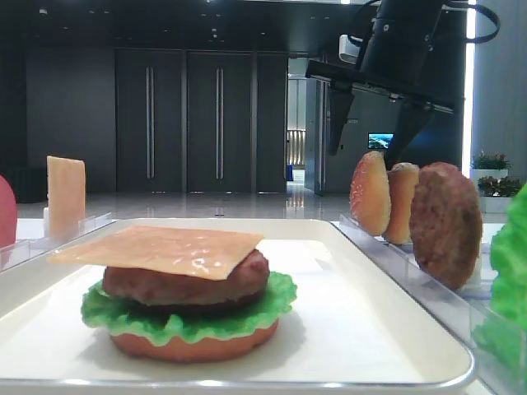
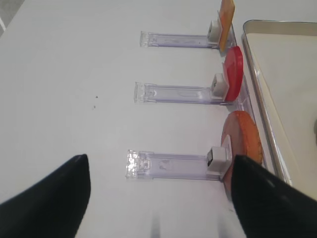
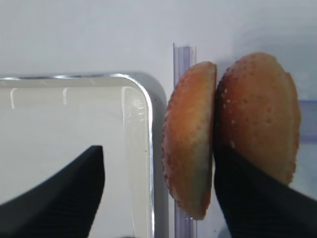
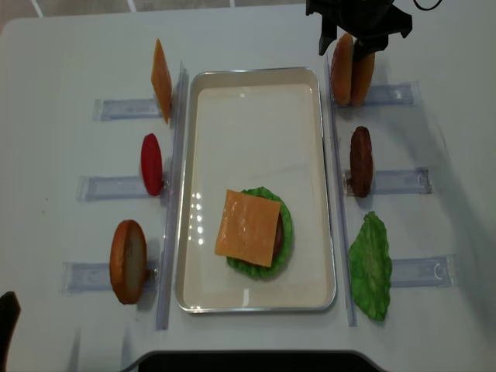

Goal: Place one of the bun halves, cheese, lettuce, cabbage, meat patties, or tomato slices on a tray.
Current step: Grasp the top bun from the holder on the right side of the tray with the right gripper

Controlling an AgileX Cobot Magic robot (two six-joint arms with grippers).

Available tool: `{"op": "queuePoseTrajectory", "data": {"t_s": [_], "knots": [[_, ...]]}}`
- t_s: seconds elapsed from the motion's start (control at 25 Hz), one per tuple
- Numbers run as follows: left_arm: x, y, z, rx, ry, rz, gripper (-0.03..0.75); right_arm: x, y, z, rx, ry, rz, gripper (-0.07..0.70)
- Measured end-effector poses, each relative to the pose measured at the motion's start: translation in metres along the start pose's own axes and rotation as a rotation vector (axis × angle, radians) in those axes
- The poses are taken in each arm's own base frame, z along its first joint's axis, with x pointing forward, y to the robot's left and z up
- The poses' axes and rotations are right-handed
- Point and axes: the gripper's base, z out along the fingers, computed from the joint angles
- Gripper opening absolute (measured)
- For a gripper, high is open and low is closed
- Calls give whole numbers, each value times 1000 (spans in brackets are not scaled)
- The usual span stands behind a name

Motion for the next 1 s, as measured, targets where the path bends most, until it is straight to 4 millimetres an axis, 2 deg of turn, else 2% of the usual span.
{"op": "queuePoseTrajectory", "data": {"t_s": [0.52,0.64,0.8,1.0], "knots": [[0,0,0,0,0,0,692,3,-3,12,17,48,-7,440],[0,0,0,0,0,0,692,3,-4,12,25,46,-14,376],[0,0,0,0,0,0,692,2,-6,16,50,46,-32,199],[0,0,0,0,0,0,692,2,-6,16,50,45,-44,191]]}}
